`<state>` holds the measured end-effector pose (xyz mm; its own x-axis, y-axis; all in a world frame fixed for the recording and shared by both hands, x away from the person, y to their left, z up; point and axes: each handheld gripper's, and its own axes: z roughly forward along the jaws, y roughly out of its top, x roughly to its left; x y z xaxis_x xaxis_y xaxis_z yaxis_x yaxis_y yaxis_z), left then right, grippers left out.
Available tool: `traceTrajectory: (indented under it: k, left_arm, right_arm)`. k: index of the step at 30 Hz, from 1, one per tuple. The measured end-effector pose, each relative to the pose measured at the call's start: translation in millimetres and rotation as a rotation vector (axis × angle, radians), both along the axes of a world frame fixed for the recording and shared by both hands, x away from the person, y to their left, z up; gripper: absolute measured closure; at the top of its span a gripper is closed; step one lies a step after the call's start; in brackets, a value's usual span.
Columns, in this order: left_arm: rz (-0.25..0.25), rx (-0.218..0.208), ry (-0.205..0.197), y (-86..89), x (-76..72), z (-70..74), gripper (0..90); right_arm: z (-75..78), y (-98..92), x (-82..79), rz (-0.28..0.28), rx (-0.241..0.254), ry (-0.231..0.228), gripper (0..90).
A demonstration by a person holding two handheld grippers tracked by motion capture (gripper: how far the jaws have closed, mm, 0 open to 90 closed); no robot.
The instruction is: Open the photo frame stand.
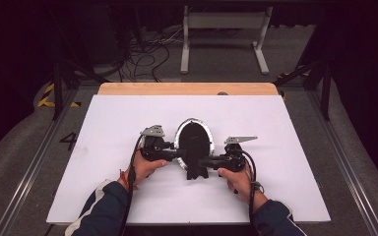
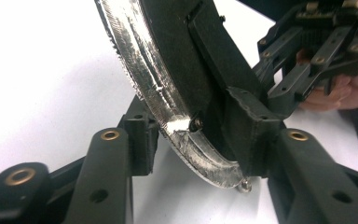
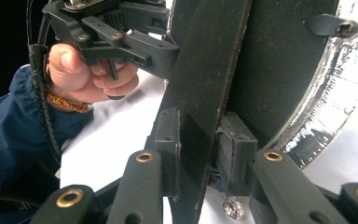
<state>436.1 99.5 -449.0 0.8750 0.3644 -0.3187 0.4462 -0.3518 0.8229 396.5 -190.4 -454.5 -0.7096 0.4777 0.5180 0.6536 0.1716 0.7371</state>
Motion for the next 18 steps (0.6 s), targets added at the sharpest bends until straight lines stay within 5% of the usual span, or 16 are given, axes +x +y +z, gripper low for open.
traceTrajectory:
  k: [4,10,13,18]
  left_arm:
    - [-0.004,-0.002,-0.005,-1.0,-3.5,1.3,58.6]
    - [0.010,0.002,-0.127,-5.2,-13.3,13.0,63.5]
    - [0.022,0.014,-0.157,-5.4,-15.7,16.0,65.4]
    - [0.030,0.018,-0.169,-4.6,-15.7,17.1,66.6]
  right_arm:
    - [0.6,-0.8,-0.3,0.003,0.005,0.003,72.7]
    - [5.1,-3.5,-1.6,-0.006,0.015,-0.002,73.4]
    - [7.9,-4.7,-3.1,-0.005,0.018,-0.010,74.7]
    - [13.0,-3.2,-6.0,0.000,0.020,-0.021,74.8]
